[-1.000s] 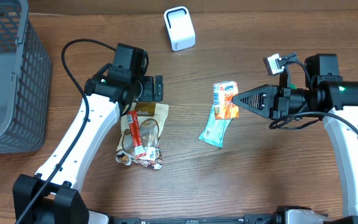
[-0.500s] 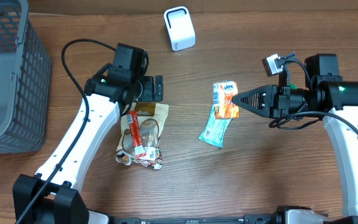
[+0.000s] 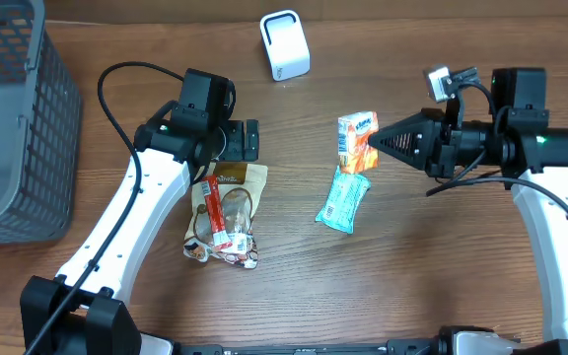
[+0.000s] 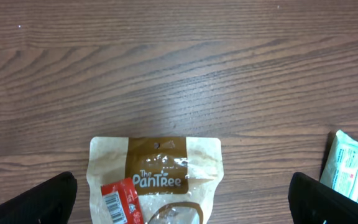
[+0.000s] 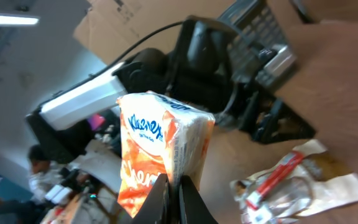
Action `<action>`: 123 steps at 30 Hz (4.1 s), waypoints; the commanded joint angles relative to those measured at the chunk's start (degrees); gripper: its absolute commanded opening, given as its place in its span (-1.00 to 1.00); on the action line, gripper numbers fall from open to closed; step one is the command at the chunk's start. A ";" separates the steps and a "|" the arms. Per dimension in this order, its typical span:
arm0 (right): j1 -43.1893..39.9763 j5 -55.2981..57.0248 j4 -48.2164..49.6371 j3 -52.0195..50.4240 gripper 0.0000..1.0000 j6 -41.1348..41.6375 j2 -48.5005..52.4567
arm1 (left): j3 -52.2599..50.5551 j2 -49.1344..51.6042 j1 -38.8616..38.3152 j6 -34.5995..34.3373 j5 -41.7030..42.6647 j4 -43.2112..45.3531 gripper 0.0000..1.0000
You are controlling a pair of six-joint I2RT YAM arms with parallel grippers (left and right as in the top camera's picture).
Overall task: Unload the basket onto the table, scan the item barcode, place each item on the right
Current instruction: 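Carry the Kleenex pack with the right gripper to the scanner, then hold the Kleenex pack in front of the scanner window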
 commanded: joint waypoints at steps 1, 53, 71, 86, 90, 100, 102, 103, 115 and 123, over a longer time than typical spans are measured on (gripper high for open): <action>0.04 7.19 3.89 1.36 -0.92 4.15 1.20 | 0.70 -0.46 -0.04 -0.59 0.42 -0.02 1.00; 25.99 96.52 4.22 48.48 -0.93 3.85 39.60 | 0.70 -0.46 -0.04 -0.61 0.42 -0.04 1.00; 26.29 104.72 27.06 48.22 -0.93 -0.39 54.12 | 0.70 -0.46 -0.04 -0.59 0.42 -0.04 1.00; 26.47 106.71 37.70 47.84 -0.93 -0.39 56.17 | 0.70 -0.46 -0.04 -0.61 0.42 -0.04 1.00; 26.51 106.71 37.86 47.84 -0.93 -0.42 57.75 | 0.70 -0.46 -0.04 -0.59 0.42 -0.04 1.00; 29.07 108.69 38.34 47.84 -0.93 -4.72 60.35 | 0.70 -0.46 -0.04 -0.59 0.42 -0.04 1.00; 29.53 109.39 38.58 47.84 -0.93 -7.65 60.35 | 0.70 -0.46 -0.04 -0.59 0.42 -0.04 1.00; 29.57 109.81 38.58 47.84 -0.92 -8.31 60.35 | 0.70 -0.46 -0.04 -0.59 0.42 -0.04 1.00; 29.55 109.48 37.86 47.84 -0.93 -8.96 60.37 | 0.70 -0.46 -0.04 -0.59 0.42 -0.04 1.00; 29.49 109.48 36.30 47.84 -0.93 -8.96 60.37 | 0.70 -0.46 -0.04 -0.61 0.42 -0.02 1.00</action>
